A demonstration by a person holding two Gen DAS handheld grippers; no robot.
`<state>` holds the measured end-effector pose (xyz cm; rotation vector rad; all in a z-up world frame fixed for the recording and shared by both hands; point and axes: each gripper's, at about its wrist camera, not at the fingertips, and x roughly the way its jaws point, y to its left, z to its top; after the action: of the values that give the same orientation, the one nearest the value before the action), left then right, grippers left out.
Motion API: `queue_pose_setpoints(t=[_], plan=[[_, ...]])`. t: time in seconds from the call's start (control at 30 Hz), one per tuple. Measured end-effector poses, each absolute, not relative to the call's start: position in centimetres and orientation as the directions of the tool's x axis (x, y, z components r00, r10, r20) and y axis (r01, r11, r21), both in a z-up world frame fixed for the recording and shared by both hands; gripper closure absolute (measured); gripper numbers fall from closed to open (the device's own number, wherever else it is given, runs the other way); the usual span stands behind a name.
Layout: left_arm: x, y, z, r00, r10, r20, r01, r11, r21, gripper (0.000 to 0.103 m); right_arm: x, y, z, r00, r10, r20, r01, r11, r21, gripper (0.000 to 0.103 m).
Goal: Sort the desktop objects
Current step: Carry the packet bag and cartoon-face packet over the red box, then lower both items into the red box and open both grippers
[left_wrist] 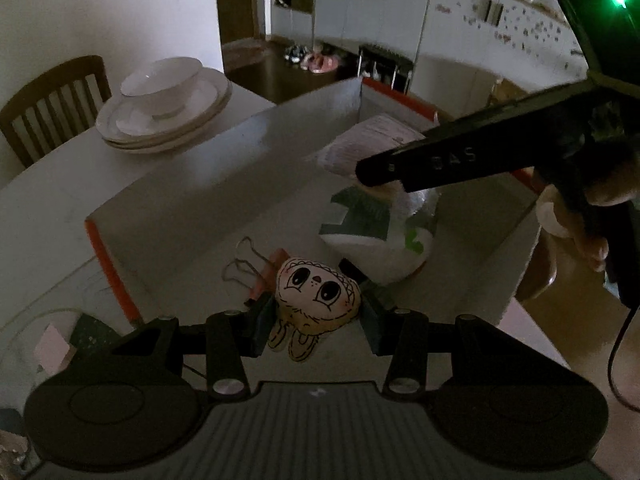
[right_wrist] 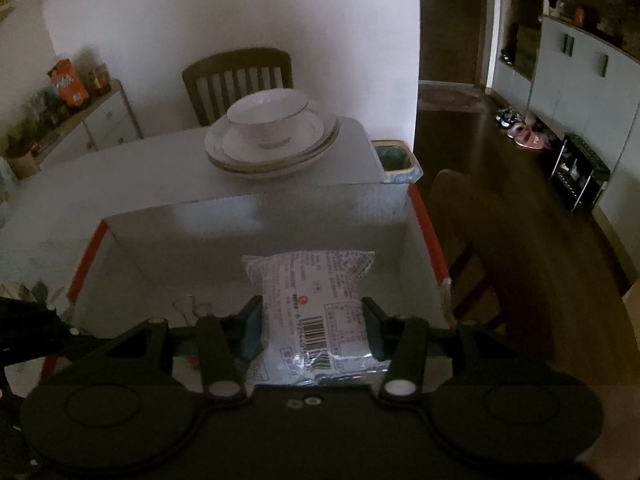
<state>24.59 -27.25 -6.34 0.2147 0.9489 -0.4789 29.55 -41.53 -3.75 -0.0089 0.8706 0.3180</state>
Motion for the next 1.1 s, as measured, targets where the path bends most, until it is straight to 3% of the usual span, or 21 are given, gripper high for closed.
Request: queue_pose_setpoints(t=[0.73,1.1], plan=[[26.9,-28.7,-9.7,0.286,-0.222,-0.932,0.504,0.862,-0.051,0.057,29.8,-40.1,-5.9,0.529,0.292,-0.797,-0.357,0.928,0.103,0.052],[26.6,-28.5,-9.5,0.281,-0.223,-0.933,0.495,0.867,-0.058,0.048,29.9,-40.0,-5.8,0.519,0.279,-0.808,-0.364,0.927,0.087,0.044]])
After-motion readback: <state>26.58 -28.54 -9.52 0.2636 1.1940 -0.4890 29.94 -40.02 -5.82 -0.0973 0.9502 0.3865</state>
